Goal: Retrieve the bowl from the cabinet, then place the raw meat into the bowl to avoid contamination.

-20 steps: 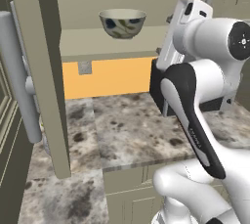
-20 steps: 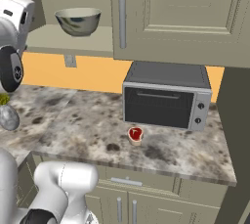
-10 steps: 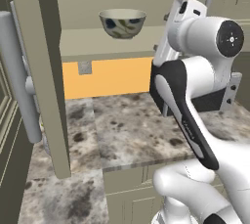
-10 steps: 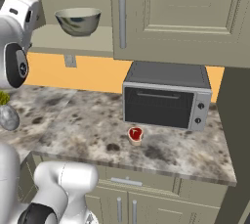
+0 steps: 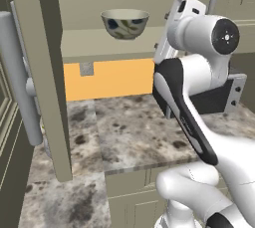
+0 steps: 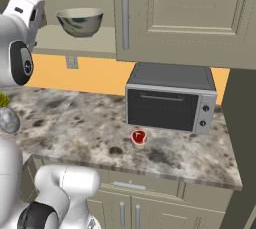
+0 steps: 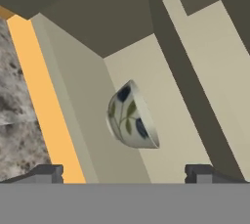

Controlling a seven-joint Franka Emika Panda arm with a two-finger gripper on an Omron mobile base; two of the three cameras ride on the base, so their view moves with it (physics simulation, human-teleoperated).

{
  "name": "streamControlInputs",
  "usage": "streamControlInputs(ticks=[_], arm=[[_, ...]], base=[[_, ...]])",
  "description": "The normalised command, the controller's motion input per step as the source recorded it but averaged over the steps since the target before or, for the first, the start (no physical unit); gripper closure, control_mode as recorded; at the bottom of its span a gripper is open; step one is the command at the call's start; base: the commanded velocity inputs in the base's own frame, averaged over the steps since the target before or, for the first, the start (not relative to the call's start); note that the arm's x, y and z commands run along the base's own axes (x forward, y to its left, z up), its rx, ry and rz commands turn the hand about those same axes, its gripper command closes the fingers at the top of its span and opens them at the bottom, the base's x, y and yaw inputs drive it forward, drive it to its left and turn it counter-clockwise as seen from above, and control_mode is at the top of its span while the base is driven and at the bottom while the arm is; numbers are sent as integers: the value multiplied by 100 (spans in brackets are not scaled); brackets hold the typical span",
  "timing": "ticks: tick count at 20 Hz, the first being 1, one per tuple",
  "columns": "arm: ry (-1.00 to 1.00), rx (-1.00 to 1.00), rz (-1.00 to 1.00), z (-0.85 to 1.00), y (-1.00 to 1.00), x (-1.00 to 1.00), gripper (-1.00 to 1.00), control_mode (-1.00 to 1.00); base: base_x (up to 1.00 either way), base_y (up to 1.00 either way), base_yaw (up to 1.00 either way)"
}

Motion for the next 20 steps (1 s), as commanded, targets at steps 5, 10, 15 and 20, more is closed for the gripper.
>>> streamControlInputs(ticks=[5, 10, 15, 20], arm=[[0, 0, -1, -1, 0, 17, -100, -100], [0, 0, -2, 0, 0, 18, -100, -100], [1, 0, -2, -1, 0, 18, -100, -100], [7, 0, -1, 0, 0, 16, -100, -100]], base=[[0, 0, 0], [0, 0, 0], [0, 0, 0], [0, 0, 0]])
